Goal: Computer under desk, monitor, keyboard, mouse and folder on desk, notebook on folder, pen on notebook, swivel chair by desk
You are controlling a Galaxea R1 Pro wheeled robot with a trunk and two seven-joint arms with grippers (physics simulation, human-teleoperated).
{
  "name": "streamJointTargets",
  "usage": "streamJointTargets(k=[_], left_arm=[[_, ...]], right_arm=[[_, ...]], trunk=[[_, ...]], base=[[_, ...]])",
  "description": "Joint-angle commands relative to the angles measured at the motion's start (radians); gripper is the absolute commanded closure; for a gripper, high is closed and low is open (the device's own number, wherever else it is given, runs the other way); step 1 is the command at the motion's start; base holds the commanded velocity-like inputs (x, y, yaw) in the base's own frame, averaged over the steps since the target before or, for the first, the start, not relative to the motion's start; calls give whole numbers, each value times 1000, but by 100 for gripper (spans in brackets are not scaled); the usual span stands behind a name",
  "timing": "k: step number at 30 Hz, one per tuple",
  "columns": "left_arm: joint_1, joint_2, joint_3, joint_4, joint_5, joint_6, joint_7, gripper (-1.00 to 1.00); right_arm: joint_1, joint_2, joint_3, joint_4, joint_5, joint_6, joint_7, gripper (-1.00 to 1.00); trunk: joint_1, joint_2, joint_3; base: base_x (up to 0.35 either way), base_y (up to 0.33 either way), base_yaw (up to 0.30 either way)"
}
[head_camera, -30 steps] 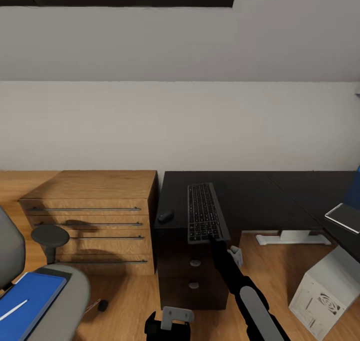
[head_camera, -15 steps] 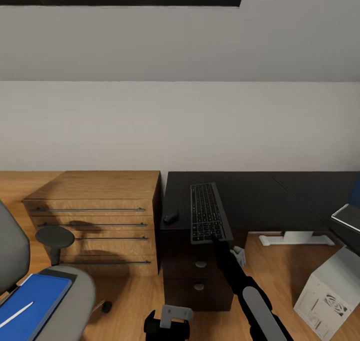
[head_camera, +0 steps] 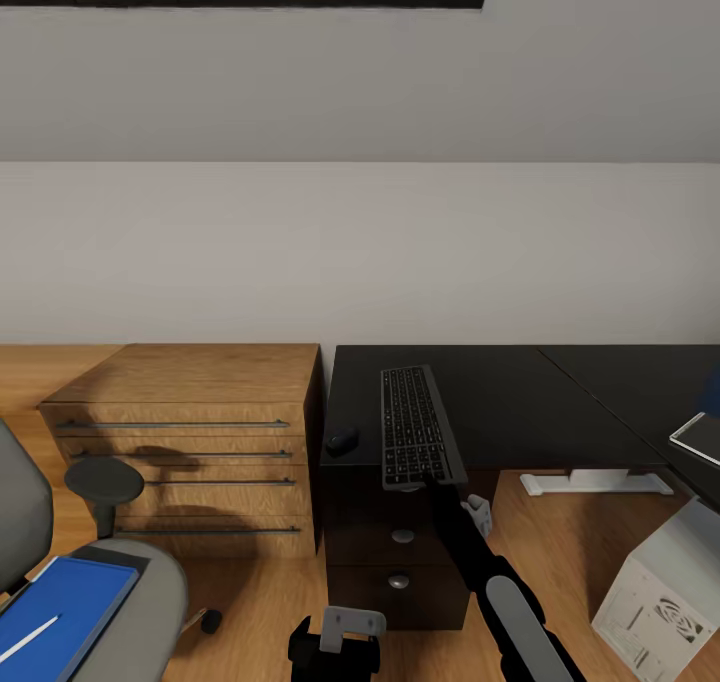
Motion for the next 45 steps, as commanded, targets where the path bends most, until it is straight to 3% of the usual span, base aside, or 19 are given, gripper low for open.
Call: streamJointTargets(k=[1,7,8,30,39,45], left_arm=[[0,0,-1,-2,8,2,7,-100],[0,0,-2,-2,8,2,7,-100],[0,0,-2,-2,8,2,7,-100],[0,0,-6,1,7,3,8,-100],[0,-1,-11,4,4,2,10,-100],[0,-1,-13,5,4,2,10,-100]], right_arm=[[0,0,-1,30,-9,4,-40,100],[0,-1,-1,30,-7,6,-40,100],[0,-2,-1,30,-6,6,-40,-100],[0,-3,-8,28,-8,6,-37,-100],[0,-4,-46,24,-9,6,-35,-100],[0,-5,-98,21,-11,6,-34,-100]], trunk=[[0,0,-1],[0,0,-1],[0,0,-1],[0,0,-1],[0,0,-1],[0,0,-1]], base=[[0,0,0],[0,0,0],[0,0,0],[-42,-8,0],[-25,-7,0],[-1,0,0]])
